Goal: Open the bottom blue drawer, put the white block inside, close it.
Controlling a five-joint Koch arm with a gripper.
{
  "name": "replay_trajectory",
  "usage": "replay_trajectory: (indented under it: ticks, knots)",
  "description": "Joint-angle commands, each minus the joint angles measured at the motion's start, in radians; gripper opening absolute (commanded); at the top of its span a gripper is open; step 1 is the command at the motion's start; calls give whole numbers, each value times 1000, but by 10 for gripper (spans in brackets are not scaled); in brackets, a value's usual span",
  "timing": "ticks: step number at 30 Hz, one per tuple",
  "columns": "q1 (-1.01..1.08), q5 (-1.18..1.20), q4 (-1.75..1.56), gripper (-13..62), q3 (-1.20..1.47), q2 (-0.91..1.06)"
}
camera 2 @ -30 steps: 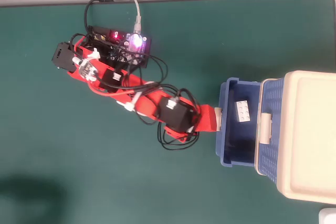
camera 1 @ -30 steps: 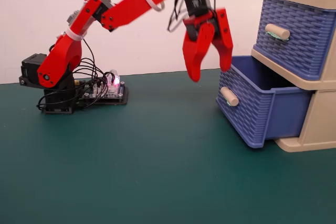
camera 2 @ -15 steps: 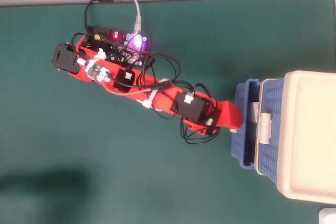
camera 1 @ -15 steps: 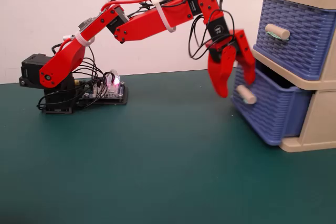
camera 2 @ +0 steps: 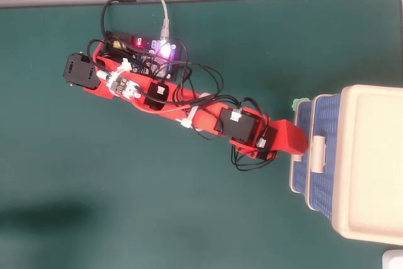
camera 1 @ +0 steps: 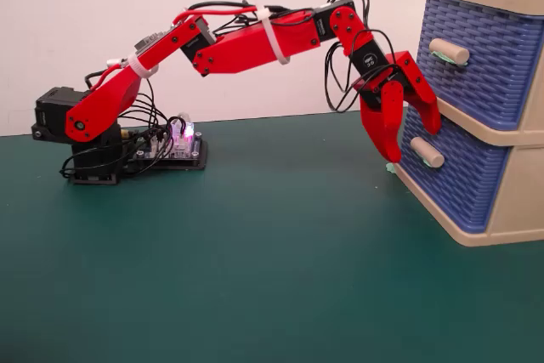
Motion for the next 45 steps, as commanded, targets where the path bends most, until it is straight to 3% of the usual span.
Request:
replay_trajectory:
  ticks: [1, 9, 16, 20, 25, 32, 45]
  knots:
    - [-5, 23, 117, 343, -38, 187]
    - [216, -46, 663, 342, 40, 618]
    - [515, -469, 629, 341, 769, 1101]
    - [807, -758, 557, 341, 1138, 1308]
    - [1108, -989, 489, 341, 1551, 1365]
    - [1144, -1000, 327, 342, 2111, 1488]
    - [1371, -1015, 298, 339, 2221, 1486]
